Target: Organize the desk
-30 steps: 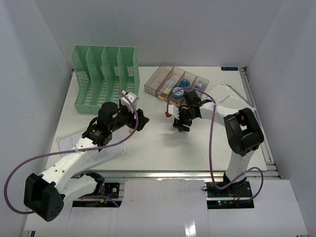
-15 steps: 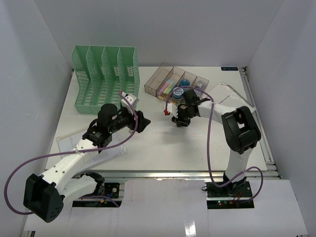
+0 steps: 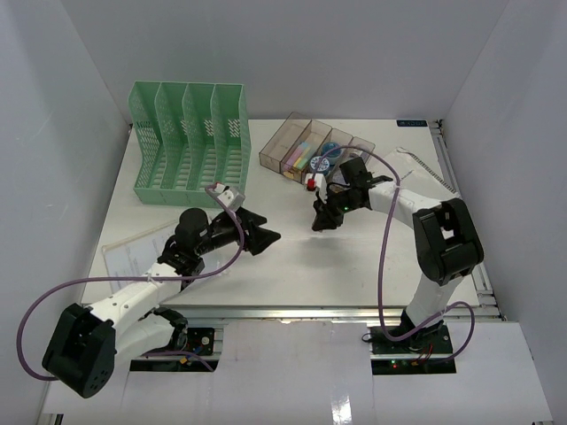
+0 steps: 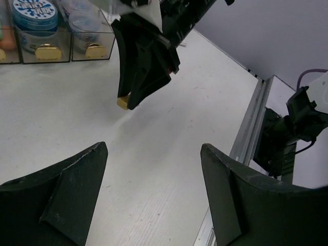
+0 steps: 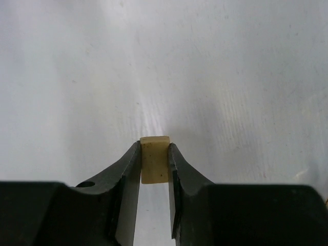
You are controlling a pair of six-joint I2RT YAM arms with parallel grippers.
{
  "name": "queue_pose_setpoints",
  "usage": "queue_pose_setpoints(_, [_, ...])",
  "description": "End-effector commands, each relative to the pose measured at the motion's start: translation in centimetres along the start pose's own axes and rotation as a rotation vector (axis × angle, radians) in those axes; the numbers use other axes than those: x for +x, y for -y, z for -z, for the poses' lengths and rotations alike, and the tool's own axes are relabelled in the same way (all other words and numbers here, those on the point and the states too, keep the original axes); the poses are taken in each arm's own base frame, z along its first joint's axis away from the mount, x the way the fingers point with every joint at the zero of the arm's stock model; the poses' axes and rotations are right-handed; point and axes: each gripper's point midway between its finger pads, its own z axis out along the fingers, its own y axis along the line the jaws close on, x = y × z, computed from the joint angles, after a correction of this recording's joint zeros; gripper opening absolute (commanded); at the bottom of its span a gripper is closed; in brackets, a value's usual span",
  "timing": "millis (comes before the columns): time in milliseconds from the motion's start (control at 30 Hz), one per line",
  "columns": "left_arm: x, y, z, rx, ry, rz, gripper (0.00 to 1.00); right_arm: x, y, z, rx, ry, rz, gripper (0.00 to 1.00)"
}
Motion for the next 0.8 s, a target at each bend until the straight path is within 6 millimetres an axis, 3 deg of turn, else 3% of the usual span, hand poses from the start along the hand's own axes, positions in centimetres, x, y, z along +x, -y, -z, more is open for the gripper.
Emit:
queue_pose_setpoints(0, [-3.0, 3.4, -0.3, 0.15, 0.195, -0.137, 0.84, -5.6, -2.8, 3.5, -0.144, 0.234, -0.202, 0.09])
queue_pose_setpoints(67, [-2.5, 4.3, -0.9, 0.176, 0.207, -0.193, 0.84, -6.2, -3.1, 4.1, -0.173, 0.261, -0.27, 0.09])
queue_pose_setpoints(167, [-1.1, 5.5, -2.8, 0.199, 0.205, -0.411, 0.85, -7.2, -3.6, 5.5, -0.236, 0.31, -0.398, 0.09])
queue_pose_setpoints(300, [-0.2, 5.2, -4.8, 0.174, 0.209, -0.621, 0.87, -8.1, -4.1, 6.6, -0.289, 0.365, -0.464, 0.09])
queue_pose_setpoints(467, [-0.1, 3.7, -7.2, 0.1, 0.188, -0.71, 0.87, -9.3, -5.5, 8.2, -0.368, 0.424, -0.483, 0.09])
queue_pose_setpoints(767, [-1.8, 2.3, -10.1, -0.026, 0.235, -0.749, 0.86, -10.9, -7.1, 9.5, -0.44, 0.487, -0.504, 0.09])
